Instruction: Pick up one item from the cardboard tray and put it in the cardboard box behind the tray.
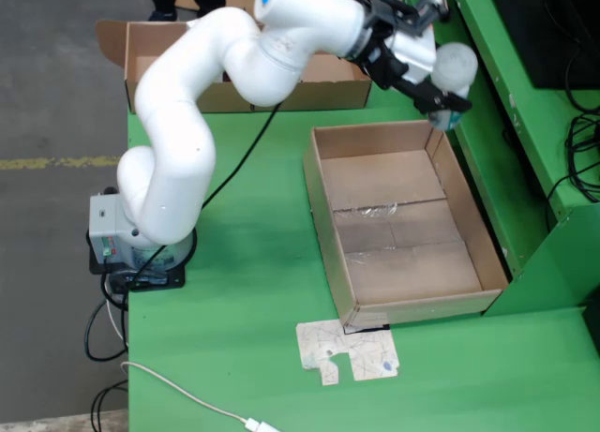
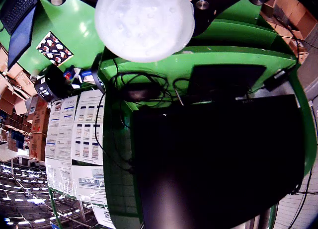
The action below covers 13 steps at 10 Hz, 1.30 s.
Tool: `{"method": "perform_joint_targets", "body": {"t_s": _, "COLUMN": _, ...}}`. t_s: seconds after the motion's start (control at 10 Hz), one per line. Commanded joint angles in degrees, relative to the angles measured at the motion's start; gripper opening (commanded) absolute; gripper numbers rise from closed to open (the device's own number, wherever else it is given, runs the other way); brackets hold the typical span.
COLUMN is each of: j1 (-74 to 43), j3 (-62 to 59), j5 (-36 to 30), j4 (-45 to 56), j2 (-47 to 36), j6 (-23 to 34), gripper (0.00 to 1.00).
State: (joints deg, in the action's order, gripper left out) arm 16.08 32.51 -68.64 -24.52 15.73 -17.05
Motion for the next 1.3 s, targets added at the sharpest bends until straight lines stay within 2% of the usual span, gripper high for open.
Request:
{"method": "perform_joint_targets", "body": {"t_s": 0.0, "j1": 3.28, "j3": 27.96, "j5": 3.14, "j4": -1.47, "j2": -17.33, "j6": -1.28, "gripper": 0.00}}
{"method": "perform_joint_targets", "body": {"t_s": 0.3, "j1": 4.79, "j3": 30.93, "j5": 5.81, "j4": -1.03, "j2": -19.90, "j6": -0.99, "gripper": 0.00}}
{"method": "perform_joint_targets", "body": {"t_s": 0.5, "j1": 4.77, "j3": 34.51, "j5": 4.08, "j4": -2.04, "j2": -22.89, "j6": 0.49, "gripper": 0.00}}
{"method": "perform_joint_targets", "body": {"t_s": 1.2, "j1": 8.19, "j3": 36.17, "j5": 4.32, "j4": -4.02, "j2": -23.15, "j6": -0.01, "gripper": 0.00}}
